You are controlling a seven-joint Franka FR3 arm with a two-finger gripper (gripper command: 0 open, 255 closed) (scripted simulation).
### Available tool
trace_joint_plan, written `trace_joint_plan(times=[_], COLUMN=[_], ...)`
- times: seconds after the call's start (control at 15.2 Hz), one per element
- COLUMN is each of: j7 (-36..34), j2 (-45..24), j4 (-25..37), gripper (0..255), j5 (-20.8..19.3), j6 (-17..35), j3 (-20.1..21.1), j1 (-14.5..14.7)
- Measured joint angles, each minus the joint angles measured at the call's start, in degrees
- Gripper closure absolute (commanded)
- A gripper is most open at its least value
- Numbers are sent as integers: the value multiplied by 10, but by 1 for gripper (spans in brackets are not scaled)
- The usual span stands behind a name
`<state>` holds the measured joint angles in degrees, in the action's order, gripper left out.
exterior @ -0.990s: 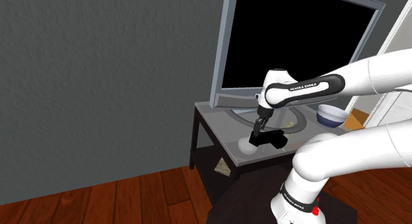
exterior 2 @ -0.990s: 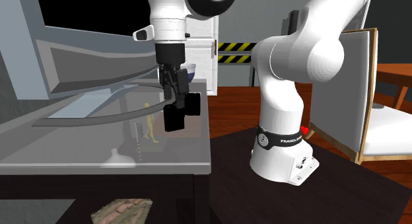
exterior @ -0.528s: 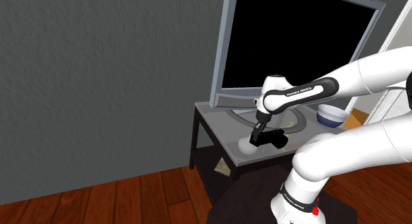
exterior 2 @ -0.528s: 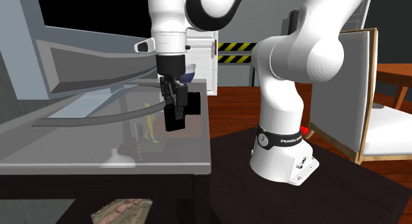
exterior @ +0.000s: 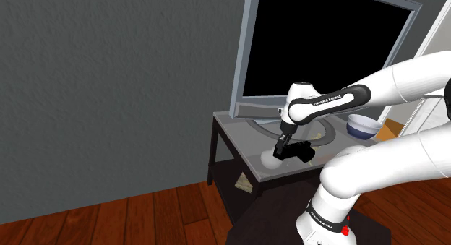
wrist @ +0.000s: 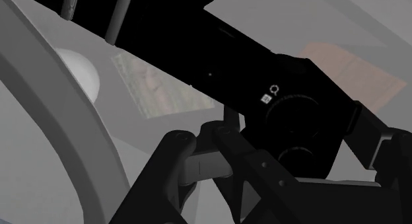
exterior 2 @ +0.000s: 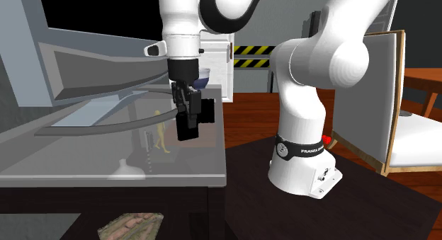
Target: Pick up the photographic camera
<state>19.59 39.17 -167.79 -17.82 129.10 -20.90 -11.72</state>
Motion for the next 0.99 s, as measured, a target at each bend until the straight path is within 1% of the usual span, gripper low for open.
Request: trace_joint_plan(times=[0.07,0.2,0.99], j7=[0,1,5], j2=[0,8,67], j4=[0,4,64], gripper=[255,255,255], j5=[0,2,25], j6=[1,-14,-132], j3=[0,2,26], j1=[0,0,7])
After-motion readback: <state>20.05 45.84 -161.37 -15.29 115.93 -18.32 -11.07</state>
